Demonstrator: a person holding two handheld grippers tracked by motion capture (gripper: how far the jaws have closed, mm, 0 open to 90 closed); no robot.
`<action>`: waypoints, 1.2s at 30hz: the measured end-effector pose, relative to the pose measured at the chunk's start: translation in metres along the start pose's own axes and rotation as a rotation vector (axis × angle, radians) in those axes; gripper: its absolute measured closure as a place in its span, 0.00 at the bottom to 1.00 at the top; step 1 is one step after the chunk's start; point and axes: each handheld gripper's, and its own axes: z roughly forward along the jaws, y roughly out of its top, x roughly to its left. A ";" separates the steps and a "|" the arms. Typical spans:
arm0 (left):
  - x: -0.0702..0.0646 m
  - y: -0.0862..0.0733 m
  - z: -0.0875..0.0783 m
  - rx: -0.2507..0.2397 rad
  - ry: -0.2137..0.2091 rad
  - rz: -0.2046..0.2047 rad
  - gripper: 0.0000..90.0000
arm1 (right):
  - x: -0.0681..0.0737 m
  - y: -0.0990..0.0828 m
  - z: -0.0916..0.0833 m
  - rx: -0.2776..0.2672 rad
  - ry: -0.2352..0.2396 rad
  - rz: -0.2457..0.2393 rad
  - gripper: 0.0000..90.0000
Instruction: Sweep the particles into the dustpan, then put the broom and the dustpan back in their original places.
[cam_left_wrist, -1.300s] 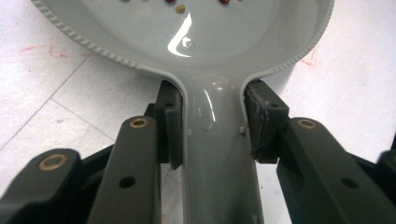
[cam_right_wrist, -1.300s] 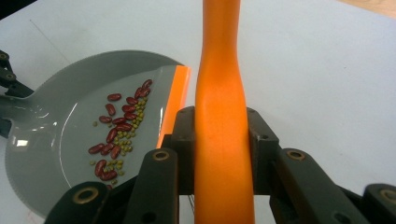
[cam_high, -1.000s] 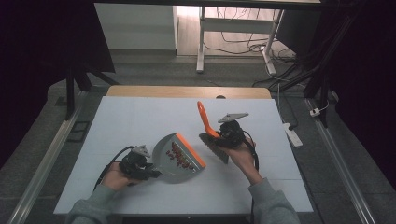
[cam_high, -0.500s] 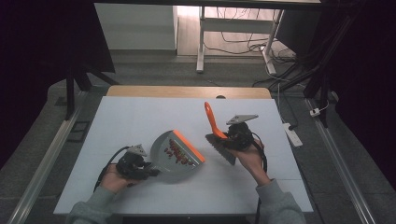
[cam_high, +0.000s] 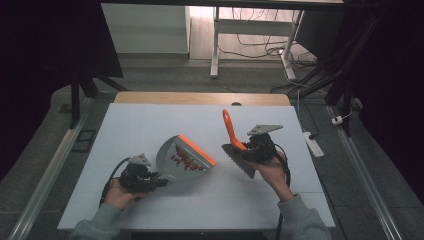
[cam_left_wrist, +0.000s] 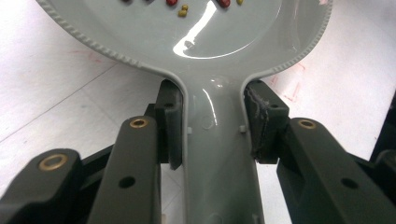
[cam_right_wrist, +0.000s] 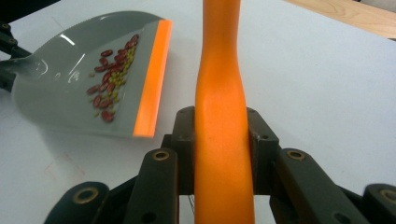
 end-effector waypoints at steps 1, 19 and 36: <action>0.000 -0.001 -0.001 -0.009 0.000 -0.010 0.69 | 0.000 0.000 -0.001 0.002 0.001 -0.002 0.78; -0.007 -0.014 -0.017 -0.097 0.029 -0.086 0.69 | -0.003 -0.008 -0.021 -0.050 0.020 0.030 0.78; -0.012 -0.026 -0.023 -0.143 0.077 -0.147 0.69 | -0.010 -0.022 -0.029 -0.060 0.034 0.081 0.78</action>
